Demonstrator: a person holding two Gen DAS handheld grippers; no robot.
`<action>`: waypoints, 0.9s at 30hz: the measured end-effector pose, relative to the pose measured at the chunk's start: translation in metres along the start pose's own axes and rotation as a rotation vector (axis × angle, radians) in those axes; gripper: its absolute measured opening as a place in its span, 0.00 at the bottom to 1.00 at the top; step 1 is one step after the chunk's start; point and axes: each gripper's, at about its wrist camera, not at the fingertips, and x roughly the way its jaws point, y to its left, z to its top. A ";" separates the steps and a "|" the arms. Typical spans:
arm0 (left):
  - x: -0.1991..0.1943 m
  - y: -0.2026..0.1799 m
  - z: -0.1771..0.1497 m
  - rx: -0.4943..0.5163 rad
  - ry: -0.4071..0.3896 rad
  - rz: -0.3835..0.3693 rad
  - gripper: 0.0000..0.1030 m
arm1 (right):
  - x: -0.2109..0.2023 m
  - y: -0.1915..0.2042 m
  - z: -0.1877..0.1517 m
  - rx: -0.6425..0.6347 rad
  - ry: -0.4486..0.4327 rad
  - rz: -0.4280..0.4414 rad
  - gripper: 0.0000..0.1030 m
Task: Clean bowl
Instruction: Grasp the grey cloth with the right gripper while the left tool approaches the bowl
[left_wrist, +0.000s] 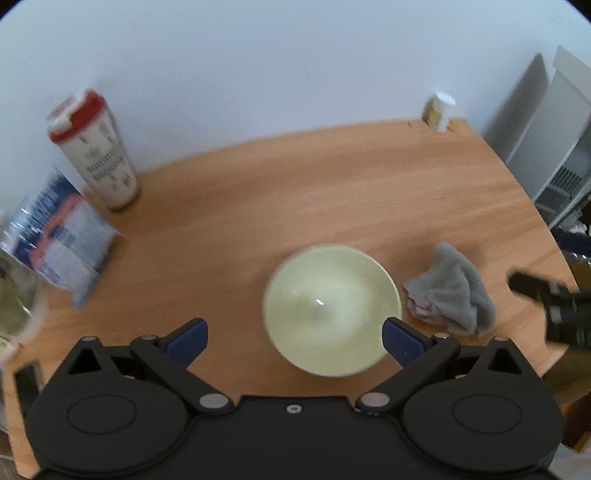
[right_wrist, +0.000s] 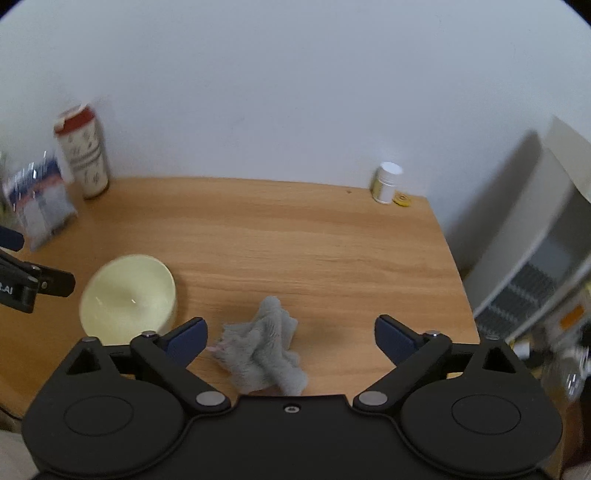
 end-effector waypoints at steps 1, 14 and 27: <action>0.006 -0.005 0.002 -0.007 0.012 0.000 0.99 | 0.006 -0.006 0.000 0.032 0.007 0.027 0.85; 0.078 -0.031 0.000 -0.133 0.078 0.037 1.00 | 0.069 -0.031 -0.007 -0.126 0.157 0.183 0.81; 0.090 -0.021 -0.001 -0.251 0.031 -0.070 0.92 | 0.106 -0.041 -0.005 -0.142 0.158 0.326 0.73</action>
